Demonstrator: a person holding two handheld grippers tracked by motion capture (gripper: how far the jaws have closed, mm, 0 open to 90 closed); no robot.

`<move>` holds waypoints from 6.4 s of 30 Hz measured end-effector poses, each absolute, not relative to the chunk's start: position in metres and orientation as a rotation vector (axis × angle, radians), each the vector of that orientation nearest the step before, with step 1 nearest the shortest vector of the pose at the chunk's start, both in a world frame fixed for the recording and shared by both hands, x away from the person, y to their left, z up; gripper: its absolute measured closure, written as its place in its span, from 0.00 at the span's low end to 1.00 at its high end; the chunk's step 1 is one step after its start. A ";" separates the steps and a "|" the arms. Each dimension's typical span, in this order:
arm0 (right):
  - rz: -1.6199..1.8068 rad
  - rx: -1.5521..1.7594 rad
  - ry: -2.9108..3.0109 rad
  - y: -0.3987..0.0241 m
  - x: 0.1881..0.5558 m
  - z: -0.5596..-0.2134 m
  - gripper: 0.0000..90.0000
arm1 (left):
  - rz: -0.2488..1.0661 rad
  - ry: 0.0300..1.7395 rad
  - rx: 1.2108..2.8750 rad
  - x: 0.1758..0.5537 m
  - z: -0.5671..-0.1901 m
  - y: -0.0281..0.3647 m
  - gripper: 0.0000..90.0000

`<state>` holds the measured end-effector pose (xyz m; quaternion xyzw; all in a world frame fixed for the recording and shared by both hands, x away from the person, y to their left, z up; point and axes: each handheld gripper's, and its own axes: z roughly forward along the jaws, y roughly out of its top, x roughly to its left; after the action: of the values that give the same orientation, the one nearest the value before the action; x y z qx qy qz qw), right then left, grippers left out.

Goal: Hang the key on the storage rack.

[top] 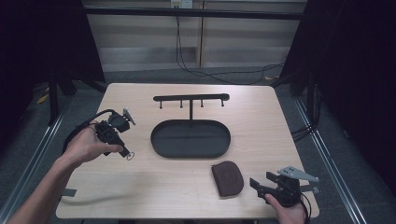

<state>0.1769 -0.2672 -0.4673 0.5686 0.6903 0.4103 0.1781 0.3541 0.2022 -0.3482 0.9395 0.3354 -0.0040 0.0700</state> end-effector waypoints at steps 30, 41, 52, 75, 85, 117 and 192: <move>1.163 1.608 1.955 -0.267 0.177 -0.467 0.27 | -0.018 0.971 2.856 0.369 -0.307 0.177 0.76; 1.166 1.609 1.958 -0.267 0.177 -0.468 0.27 | -0.008 0.953 2.871 0.375 -0.290 0.159 0.76; 1.166 1.606 1.962 -0.267 0.177 -0.468 0.27 | -0.020 0.944 2.856 0.384 -0.276 0.153 0.76; 1.173 1.600 1.970 -0.267 0.177 -0.467 0.27 | -0.013 0.968 2.848 0.406 -0.257 0.126 0.76; 1.177 1.600 1.973 -0.267 0.177 -0.467 0.27 | -0.021 0.964 2.844 0.415 -0.247 0.116 0.76; 1.183 1.600 1.983 -0.268 0.177 -0.468 0.27 | -0.034 0.987 2.822 0.449 -0.244 0.101 0.76; 1.176 1.593 1.999 -0.265 0.177 -0.468 0.27 | -0.005 1.168 2.710 0.451 -0.271 0.145 0.58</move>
<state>0.1770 -0.2652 -0.4682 0.5586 0.7009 0.4125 0.1631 0.4506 0.1452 -0.2706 0.9142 0.3939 -0.0016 0.0951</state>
